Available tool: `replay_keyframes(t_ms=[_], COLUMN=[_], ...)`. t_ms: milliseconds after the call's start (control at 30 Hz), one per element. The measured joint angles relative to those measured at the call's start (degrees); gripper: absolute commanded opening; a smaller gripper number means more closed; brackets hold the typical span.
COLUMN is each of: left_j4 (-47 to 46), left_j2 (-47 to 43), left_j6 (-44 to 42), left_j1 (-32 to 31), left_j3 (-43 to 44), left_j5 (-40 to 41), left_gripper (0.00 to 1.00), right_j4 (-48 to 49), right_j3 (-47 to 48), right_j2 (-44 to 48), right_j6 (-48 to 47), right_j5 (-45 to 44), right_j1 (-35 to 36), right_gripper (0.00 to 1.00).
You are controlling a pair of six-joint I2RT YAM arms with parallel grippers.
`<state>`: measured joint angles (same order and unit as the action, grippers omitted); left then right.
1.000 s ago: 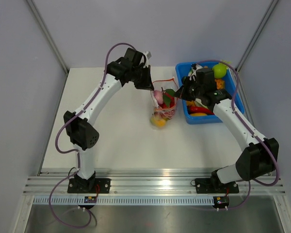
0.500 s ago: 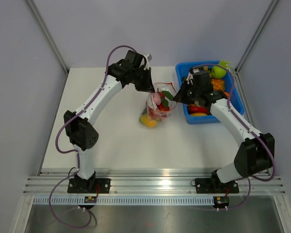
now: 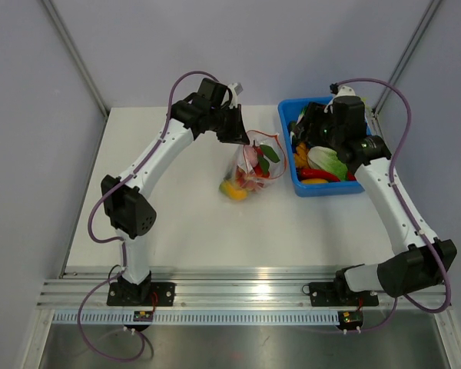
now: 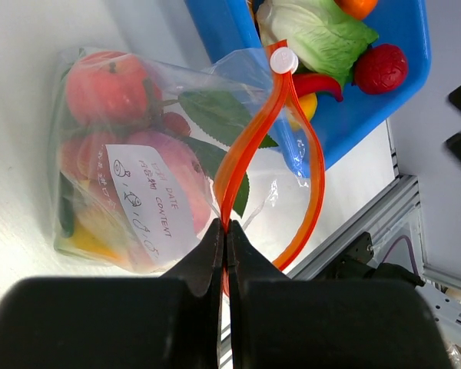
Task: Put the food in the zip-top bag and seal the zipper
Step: Adjust the zipper food storage bag at the center of the board, then pick up the fake fruit from the bin.
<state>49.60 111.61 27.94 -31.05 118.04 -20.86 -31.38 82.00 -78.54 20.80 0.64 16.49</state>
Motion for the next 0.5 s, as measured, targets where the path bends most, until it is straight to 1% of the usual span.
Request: replay_keyframes(t_ms=[133, 233, 300, 367, 400, 500], left_j4=[0.0, 0.0, 0.0, -0.1, -0.2, -0.4], left_j2=[0.0, 0.0, 0.0, 0.0, 0.0, 0.0], left_j6=[0.0, 0.0, 0.0, 0.0, 0.0, 0.0], left_j1=[0.0, 0.0, 0.0, 0.0, 0.0, 0.0], left_j3=[0.0, 0.0, 0.0, 0.0, 0.0, 0.0], left_j5=[-0.7, -1.3, -1.6, -2.0, -2.1, -2.7], left_gripper=[0.0, 0.0, 0.0, 0.0, 0.0, 0.0], right_j4=[0.0, -0.3, -0.8, -1.4, -1.9, -3.4], right_j3=[-0.1, -0.3, -0.4, -0.7, -0.7, -0.5], right_j2=[0.2, -1.1, -2.8, -4.8, -6.0, -9.9], right_j6=[0.1, 0.0, -0.3, -1.2, -2.1, -6.1], right_j5=[0.0, -1.0, -2.3, -3.8, -4.5, -5.7], right_j1=[-7.4, -12.6, -14.4, -14.8, -14.8, -14.7], right_gripper=[0.71, 0.73, 0.75, 0.76, 0.82, 0.92])
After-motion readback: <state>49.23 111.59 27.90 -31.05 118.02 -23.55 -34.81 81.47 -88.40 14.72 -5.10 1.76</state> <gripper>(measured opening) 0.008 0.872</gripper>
